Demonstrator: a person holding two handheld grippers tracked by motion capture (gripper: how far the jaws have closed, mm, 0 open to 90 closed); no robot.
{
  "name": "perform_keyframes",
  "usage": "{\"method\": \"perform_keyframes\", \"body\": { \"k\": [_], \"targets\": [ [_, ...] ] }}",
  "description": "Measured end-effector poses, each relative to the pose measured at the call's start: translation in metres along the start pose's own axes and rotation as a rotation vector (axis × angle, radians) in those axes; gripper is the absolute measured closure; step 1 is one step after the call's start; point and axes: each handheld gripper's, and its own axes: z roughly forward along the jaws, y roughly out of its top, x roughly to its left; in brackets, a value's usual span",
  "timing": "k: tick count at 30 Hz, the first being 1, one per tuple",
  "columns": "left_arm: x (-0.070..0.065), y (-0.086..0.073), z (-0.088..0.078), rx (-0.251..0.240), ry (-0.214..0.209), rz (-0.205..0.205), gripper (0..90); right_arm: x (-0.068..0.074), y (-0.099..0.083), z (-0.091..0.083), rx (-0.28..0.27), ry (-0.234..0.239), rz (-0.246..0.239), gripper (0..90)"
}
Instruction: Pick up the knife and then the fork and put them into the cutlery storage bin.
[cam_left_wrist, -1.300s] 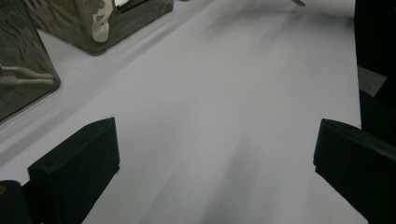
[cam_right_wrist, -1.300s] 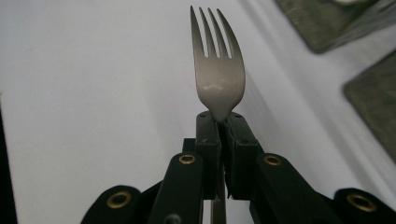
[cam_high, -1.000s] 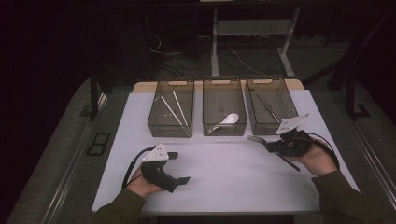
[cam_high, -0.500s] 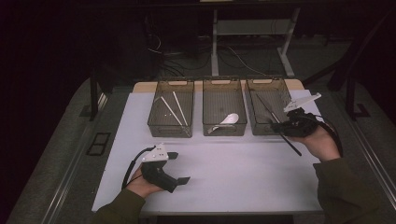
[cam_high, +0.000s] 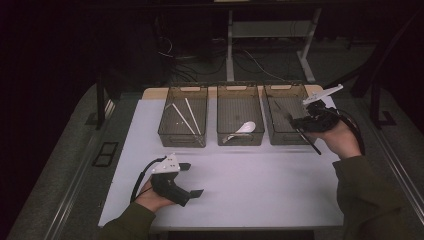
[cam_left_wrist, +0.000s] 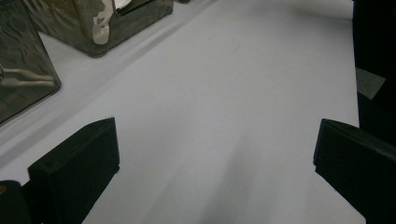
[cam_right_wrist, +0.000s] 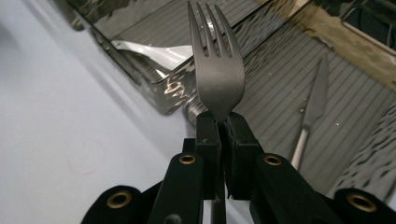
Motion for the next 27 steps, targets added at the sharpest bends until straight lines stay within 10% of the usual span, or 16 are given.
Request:
{"method": "perform_keyframes", "body": {
  "k": [27],
  "targets": [
    [0.001, 0.000, -0.001, -0.007, -0.005, 0.000, 0.0, -0.071, 0.047, 0.026, -0.093, -0.137, 0.164, 85.0]
  ]
}}
